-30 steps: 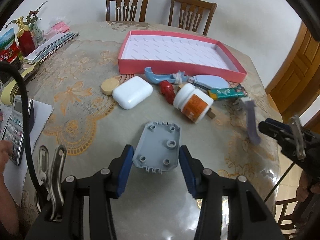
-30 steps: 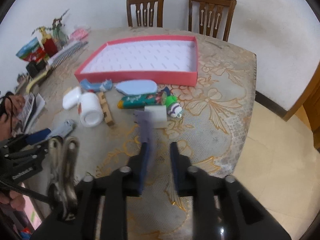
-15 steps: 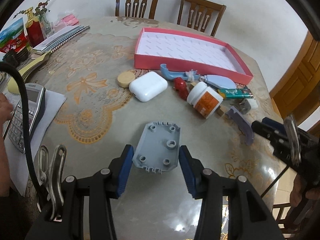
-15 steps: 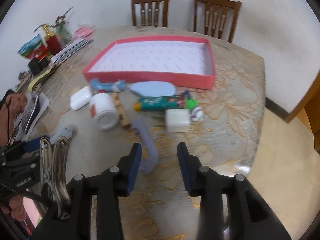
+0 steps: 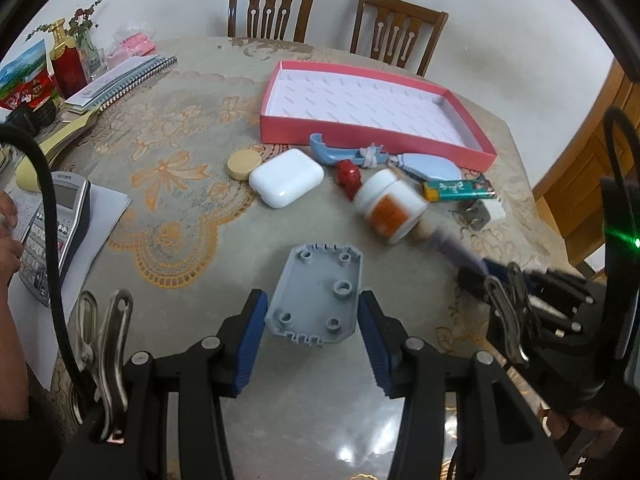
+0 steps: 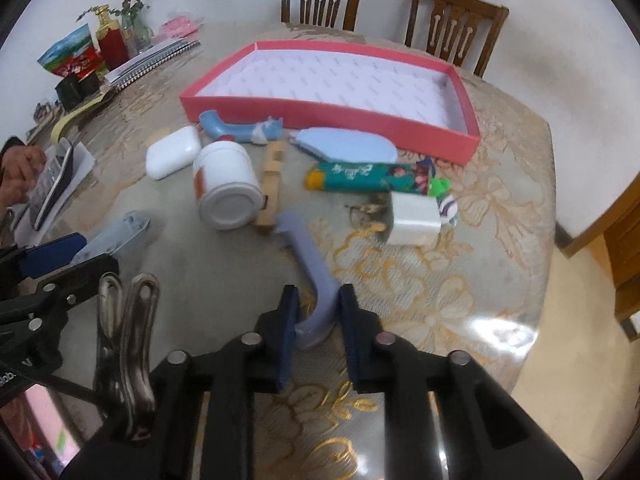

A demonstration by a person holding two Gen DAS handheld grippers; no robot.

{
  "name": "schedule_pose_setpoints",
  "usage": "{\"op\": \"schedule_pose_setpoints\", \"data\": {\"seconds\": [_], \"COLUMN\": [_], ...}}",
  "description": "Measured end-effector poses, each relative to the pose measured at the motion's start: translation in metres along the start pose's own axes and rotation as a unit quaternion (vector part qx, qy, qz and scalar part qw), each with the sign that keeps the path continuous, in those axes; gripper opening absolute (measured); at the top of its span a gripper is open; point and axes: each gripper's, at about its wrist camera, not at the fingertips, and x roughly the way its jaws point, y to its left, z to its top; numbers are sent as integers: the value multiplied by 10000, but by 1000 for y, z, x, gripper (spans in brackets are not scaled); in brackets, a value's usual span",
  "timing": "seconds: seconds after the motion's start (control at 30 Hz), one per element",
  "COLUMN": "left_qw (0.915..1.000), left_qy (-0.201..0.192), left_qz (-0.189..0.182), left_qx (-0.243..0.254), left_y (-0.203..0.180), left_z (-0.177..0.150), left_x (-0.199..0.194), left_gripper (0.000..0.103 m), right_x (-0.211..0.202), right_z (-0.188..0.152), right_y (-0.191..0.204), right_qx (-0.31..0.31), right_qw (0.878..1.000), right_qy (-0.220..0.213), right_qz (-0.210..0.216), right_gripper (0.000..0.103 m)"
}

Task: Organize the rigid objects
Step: 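Carry the grey plate with left tool into the pink tray while right carries the handle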

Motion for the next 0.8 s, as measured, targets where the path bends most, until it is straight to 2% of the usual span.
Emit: {"op": "schedule_pose_setpoints", "data": {"seconds": [0.43,0.67,0.8], "left_qw": [9998,9986,9982], "left_qy": [-198,-420,-374], "left_qz": [90,219,347], "left_qx": [-14,-241,-316], "left_y": [-34,-49,-61], "left_z": [17,52,80], "left_x": [-26,-31,-19], "left_gripper": [49,49,49], "right_x": [-49,-51,-40], "right_z": [11,39,67], "right_y": [-23,-48,-68], "right_qx": [116,-18,-49], "right_qw": [9996,9993,9985], "right_qy": [-233,-275,-269], "right_qz": [127,260,469], "right_gripper": [13,13,13]}}
